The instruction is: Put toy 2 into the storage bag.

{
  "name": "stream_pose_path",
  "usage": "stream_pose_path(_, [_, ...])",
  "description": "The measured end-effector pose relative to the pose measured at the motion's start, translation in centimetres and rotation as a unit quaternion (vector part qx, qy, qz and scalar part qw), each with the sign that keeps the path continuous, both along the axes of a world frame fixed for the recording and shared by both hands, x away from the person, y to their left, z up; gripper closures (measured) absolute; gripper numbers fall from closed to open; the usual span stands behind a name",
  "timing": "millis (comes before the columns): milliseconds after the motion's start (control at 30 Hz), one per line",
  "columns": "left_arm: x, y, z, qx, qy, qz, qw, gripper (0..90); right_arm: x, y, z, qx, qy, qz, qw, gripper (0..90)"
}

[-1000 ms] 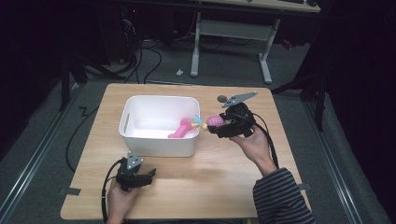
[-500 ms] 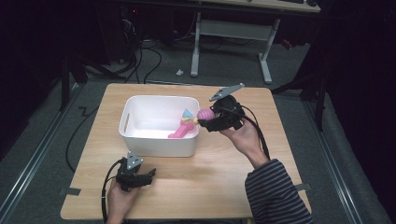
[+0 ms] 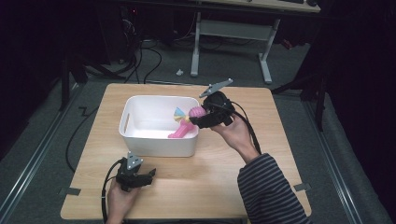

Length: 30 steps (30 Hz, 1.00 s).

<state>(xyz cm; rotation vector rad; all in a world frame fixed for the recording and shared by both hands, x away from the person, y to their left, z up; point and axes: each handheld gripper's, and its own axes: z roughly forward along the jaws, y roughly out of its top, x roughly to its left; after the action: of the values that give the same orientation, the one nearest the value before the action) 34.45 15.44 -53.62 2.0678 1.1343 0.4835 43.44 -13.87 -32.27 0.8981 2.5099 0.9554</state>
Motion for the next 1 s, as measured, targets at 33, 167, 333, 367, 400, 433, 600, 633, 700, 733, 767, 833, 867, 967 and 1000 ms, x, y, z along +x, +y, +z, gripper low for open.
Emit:
stream_pose_path(33, [0.0,0.0,0.0,0.0,0.0,0.0,1.0,24.5,0.1,0.2,-0.1,-0.001,0.002,0.001,1.0,34.2])
stream_pose_path(167, [0.0,0.0,0.0,0.0,0.0,0.0,1.0,24.5,0.5,1.3,-0.3,-0.003,0.01,0.006,0.9999,34.2])
stream_pose_path(333, [0.0,0.0,0.0,0.001,0.001,-0.002,1.0,24.5,0.7,2.9,-0.7,-0.013,0.014,0.018,0.9997,34.2])
stream_pose_path(367, [0.0,0.0,0.0,0.0,0.0,-0.001,1.0,24.5,0.7,3.2,-0.8,-0.018,0.013,0.021,0.9995,34.2])
stream_pose_path(400, [0.0,0.0,0.0,0.0,0.0,-0.002,1.0,24.5,0.7,3.5,-0.9,-0.024,0.011,0.025,0.9993,34.2])
stream_pose_path(433, [0.0,0.0,0.0,0.001,0.001,-0.002,1.0,24.5,0.7,3.9,-1.1,-0.026,0.012,0.028,0.9992,34.2])
stream_pose_path(600, [0.0,0.0,0.0,0.001,0.001,-0.003,1.0,24.5,0.8,5.3,-1.9,-0.033,0.027,0.04,0.9983,34.2])
stream_pose_path(633, [0.0,0.0,0.0,0.001,0.0,-0.003,1.0,24.5,0.9,5.6,-2.1,-0.035,0.029,0.043,0.9981,34.2])
stream_pose_path(700, [0.0,0.0,0.0,0.001,0.001,-0.003,1.0,24.4,0.9,6.1,-2.5,-0.037,0.034,0.047,0.9976,34.1])
stream_pose_path(733, [0.0,0.0,0.0,0.001,0.001,-0.003,1.0,24.5,0.9,6.3,-2.6,-0.039,0.036,0.05,0.9973,34.1])
stream_pose_path(767, [0.0,0.0,0.0,0.001,0.001,-0.003,1.0,24.5,0.9,6.5,-2.8,-0.042,0.037,0.05,0.9972,34.1])
stream_pose_path(833, [0.0,0.0,0.0,0.001,0.001,-0.003,1.0,24.5,1.0,6.9,-3.2,-0.047,0.041,0.053,0.9967,34.1])
stream_pose_path(867, [0.0,0.0,0.0,0.001,0.001,-0.003,1.0,24.4,1.0,7.0,-3.3,-0.047,0.043,0.053,0.9965,34.1])
stream_pose_path(967, [0.0,0.0,0.0,0.001,0.001,-0.003,1.0,24.5,0.9,7.3,-3.5,-0.047,0.049,0.054,0.9962,34.0])
stream_pose_path(1000, [0.0,0.0,0.0,0.001,0.001,-0.003,1.0,24.5,0.9,7.4,-3.5,-0.049,0.047,0.057,0.9961,34.0])
